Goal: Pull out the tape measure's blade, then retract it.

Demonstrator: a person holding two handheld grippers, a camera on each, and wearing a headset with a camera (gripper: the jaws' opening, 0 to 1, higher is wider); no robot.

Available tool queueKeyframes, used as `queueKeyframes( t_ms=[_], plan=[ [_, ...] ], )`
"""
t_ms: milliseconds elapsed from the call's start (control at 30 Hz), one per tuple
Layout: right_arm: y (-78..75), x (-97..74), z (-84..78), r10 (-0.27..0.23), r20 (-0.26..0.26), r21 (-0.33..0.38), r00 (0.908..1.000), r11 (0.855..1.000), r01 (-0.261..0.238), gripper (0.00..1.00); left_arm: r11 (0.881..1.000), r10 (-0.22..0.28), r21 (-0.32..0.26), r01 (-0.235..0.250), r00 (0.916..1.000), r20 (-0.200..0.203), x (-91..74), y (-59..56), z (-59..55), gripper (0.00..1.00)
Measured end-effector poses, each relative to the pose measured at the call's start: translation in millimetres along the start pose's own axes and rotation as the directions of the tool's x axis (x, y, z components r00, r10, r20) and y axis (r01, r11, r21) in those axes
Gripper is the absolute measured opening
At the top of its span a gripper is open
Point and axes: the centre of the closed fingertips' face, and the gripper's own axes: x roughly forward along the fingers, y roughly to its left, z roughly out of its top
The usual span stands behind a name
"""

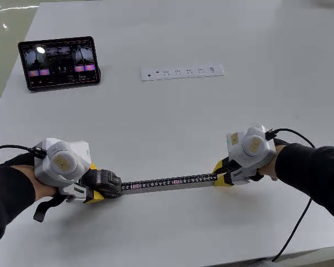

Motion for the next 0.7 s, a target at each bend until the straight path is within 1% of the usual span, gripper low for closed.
queueKeyframes(
  t_ms=[267,700],
  plan=[
    [-0.4,-2.5,-3.1,-0.005,0.000,0.005,1.0000,1.000,0.005,0.09,1.000,0.001,-0.002,-0.001,1.0000,0.002,-0.6,0.1,-0.2,0.32],
    [-0.3,-3.3,-3.4,-0.007,-0.004,0.007,1.0000,1.000,0.007,0.09,1.000,0.002,-0.001,-0.002,1.0000,0.005,-2.6,-1.0,0.3,0.32]
  ],
)
